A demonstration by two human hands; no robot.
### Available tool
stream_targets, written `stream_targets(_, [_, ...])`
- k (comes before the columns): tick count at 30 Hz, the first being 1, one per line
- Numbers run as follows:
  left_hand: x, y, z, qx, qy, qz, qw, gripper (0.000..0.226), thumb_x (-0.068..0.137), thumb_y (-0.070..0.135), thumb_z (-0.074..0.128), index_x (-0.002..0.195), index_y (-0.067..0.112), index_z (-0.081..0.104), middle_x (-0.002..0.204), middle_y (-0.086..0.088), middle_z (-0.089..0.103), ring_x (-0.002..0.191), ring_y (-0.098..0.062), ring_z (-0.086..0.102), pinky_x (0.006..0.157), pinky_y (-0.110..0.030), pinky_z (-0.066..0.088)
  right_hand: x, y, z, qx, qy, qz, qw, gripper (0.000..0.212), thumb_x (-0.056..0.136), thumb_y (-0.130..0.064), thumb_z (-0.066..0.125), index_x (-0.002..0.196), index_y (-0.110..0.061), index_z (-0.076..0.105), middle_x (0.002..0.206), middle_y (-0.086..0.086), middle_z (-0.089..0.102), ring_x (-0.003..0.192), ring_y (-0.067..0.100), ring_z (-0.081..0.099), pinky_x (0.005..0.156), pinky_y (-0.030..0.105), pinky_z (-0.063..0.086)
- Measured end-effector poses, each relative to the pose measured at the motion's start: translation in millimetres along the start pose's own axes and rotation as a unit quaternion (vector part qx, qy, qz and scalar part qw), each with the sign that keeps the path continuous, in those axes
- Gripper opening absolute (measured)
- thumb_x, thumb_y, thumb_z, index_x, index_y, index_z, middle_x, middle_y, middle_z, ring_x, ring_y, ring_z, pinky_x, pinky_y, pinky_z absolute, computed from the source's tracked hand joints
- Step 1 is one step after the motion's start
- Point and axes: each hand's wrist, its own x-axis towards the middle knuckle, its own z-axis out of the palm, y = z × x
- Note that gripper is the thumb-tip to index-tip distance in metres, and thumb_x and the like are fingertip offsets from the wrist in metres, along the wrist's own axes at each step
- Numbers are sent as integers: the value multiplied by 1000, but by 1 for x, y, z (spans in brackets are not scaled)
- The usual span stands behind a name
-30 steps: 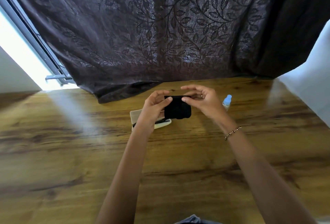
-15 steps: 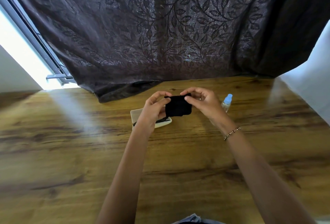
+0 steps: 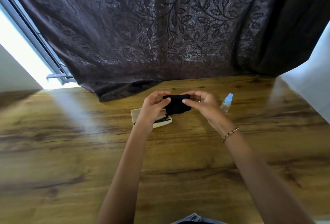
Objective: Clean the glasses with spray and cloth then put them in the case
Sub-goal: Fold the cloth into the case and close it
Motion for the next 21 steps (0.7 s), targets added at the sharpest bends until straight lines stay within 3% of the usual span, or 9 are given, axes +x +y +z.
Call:
stream_targets(6, [0,1,-3,-6,-4,1,1000,16,88,3,61,98,15,67,90,-1,74,90,-17,70,67,-23,56,-3,-2,3,1,-45,8,999,22,82,-23,75,104,-27,72,100,0,75,94,19,71,79,28,57])
stream_targets(9, [-1,1,-5,-11,-14,-6,1000,17,87,1,62,98,12,68,93,-5,73,91,-20,70,71,-25,57,-2,-1,4,2,-29,1,1000,17,84,-17,73,97,-28,74,102,-3,74,96,15,70,78,26,56])
stream_targets(14, [-2,1,-5,-42,-32,-46,998,17,91,8,56,100,11,71,96,-4,73,94,-16,69,79,-25,56,-2,2,7,-21,-12,-17,1000,26,85,-8,68,85,-33,75,100,-9,73,102,9,65,90,32,52])
stream_targets(17, [-3,1,-5,-41,-25,-49,998,18,88,19,64,102,9,71,98,-5,73,96,-17,69,81,-24,56,-1,3,7,-20,-13,-6,1000,22,84,-11,69,85,-31,75,95,-8,73,96,6,65,81,25,52])
stream_targets(21, [-2,0,-8,26,-19,-6,999,20,85,10,67,104,17,70,102,0,72,96,-12,68,72,-16,53,-3,4,8,21,-12,19,1000,9,84,-19,71,89,-26,76,92,-5,74,90,9,67,75,21,51])
